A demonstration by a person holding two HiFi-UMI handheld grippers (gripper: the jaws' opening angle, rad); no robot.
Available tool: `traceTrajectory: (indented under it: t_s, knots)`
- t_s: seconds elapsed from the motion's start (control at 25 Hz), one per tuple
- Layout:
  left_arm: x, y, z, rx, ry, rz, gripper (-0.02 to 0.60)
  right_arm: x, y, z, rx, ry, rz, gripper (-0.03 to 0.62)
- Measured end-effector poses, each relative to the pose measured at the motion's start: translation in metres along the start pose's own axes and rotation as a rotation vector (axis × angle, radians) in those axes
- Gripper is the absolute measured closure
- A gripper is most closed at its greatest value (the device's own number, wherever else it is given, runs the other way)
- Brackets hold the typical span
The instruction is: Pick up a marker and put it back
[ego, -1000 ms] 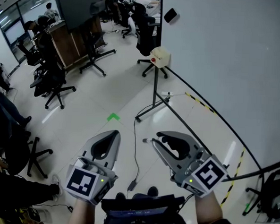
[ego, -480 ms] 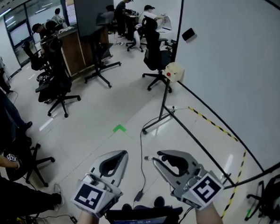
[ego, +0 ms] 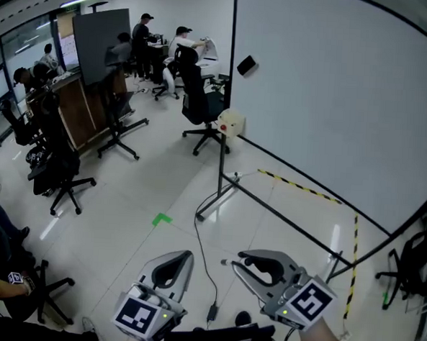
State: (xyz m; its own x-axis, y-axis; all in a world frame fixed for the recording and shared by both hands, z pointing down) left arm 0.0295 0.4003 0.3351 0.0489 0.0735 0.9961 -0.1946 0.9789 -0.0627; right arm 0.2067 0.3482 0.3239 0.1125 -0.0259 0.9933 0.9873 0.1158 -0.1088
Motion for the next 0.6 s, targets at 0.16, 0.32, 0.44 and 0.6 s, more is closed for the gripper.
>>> traceTrajectory:
  t_s: [0.16, 0.32, 0.44, 0.6]
  knots:
    - [-0.006, -0.030, -0.020, 0.025, -0.024, 0.000, 0.583, 0.002, 0.026, -0.022, 0.036, -0.005, -0.007, 0.496]
    - [-0.012, -0.057, -0.042, 0.032, -0.053, 0.004, 0.583, 0.003, 0.049, -0.048, 0.039, -0.004, -0.014, 0.496]
    - [-0.016, -0.074, -0.051, 0.025, -0.073, 0.009, 0.583, 0.001, 0.059, -0.068, 0.032, 0.005, -0.030, 0.496]
    - [-0.020, -0.099, -0.062, 0.002, -0.100, 0.031, 0.583, 0.002, 0.069, -0.094, 0.013, 0.007, -0.054, 0.496]
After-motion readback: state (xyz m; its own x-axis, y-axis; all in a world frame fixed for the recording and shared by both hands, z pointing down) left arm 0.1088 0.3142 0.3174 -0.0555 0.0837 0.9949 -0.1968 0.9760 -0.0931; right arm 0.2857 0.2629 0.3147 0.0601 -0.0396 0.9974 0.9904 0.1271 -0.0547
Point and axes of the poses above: the fingertips, and each gripper's own axes: y backward along the fingers, z to its left, x out of its underside, the point moved 7 cm from there along y, backward along the fingers, and after that the axes turned 10 degrees about -x, right-handed, at the moved point
